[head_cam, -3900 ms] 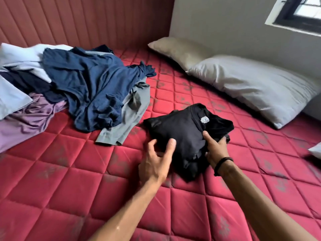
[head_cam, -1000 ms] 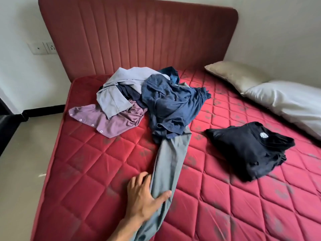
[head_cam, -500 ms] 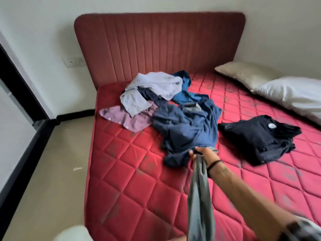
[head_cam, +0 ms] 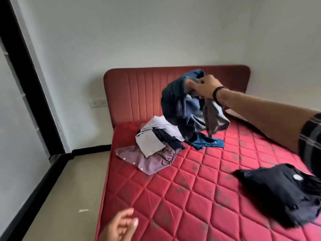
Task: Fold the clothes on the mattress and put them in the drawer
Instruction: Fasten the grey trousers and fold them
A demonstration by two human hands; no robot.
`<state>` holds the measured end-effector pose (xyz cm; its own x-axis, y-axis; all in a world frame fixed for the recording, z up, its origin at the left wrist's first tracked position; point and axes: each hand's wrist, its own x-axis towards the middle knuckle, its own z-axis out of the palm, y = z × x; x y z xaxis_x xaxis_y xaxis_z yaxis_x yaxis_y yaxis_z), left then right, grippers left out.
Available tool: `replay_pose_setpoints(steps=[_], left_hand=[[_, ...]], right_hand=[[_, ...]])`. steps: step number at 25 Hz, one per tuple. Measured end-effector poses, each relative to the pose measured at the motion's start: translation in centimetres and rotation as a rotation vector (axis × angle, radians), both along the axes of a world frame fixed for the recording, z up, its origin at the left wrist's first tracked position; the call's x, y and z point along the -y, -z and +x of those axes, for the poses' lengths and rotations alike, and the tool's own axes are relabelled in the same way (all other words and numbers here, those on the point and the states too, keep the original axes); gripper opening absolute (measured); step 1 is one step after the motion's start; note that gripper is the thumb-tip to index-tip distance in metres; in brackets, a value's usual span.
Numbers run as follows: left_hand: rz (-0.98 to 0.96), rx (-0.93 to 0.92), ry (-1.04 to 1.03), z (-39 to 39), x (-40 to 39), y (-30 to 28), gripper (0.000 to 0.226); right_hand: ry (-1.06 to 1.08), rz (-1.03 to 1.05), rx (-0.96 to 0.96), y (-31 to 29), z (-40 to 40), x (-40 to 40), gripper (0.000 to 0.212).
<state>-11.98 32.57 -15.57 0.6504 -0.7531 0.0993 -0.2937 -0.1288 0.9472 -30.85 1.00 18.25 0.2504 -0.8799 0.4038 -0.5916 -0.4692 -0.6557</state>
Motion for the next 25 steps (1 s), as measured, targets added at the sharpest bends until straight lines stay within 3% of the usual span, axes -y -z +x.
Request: replay_pose_setpoints(steps=[2, 4, 7, 9, 11, 13, 16, 18, 20, 21, 23, 25], left_hand=[[0.008, -0.012, 0.105, -0.1, -0.8, -2.4, 0.021], [0.020, -0.113, 0.194, -2.7, 1.2, -4.3, 0.039], [0.189, -0.477, 0.229, -6.7, 2.6, -4.0, 0.043], [0.326, -0.546, 0.295, -9.1, 1.7, -1.4, 0.058], [0.437, -0.347, 0.276, -10.5, 0.9, 2.6, 0.087], [0.459, -0.060, 0.245, -11.1, 0.3, 4.6, 0.093], [0.480, 0.164, 0.301, -11.1, 2.0, 5.0, 0.096], [0.546, 0.312, 0.311, -10.8, 4.0, 4.7, 0.106], [0.580, 0.561, 0.292, -10.6, 7.0, 4.2, 0.118], [0.620, 0.679, 0.307, -10.5, 9.1, 3.8, 0.122], [0.732, 0.739, 0.460, -9.4, 13.3, 2.5, 0.116], [0.881, 0.571, 0.709, -7.5, 18.3, 0.9, 0.079]], right_hand=[[0.001, -0.076, -0.140, 1.2, -1.8, -2.0, 0.056], [-0.149, -0.073, -0.307, 5.8, -4.8, -5.6, 0.054], [-0.446, 0.109, -0.682, 18.1, -9.1, -13.6, 0.068], [-0.657, 0.315, -0.910, 25.3, -12.1, -20.7, 0.057], [-0.739, 0.544, -0.971, 29.3, -14.3, -26.1, 0.042], [-0.694, 0.761, -1.062, 29.8, -15.5, -28.2, 0.064], [-0.452, 0.604, -1.463, 29.1, -16.4, -25.2, 0.076], [-0.196, 0.387, -1.392, 29.1, -16.0, -21.2, 0.068], [-0.057, 0.241, -1.089, 29.9, -14.1, -16.9, 0.065], [-0.027, 0.240, -0.935, 30.7, -12.7, -14.9, 0.077], [0.008, 0.358, -0.724, 33.1, -9.5, -13.1, 0.111], [0.033, 0.555, -0.659, 36.4, -7.3, -12.5, 0.132]])
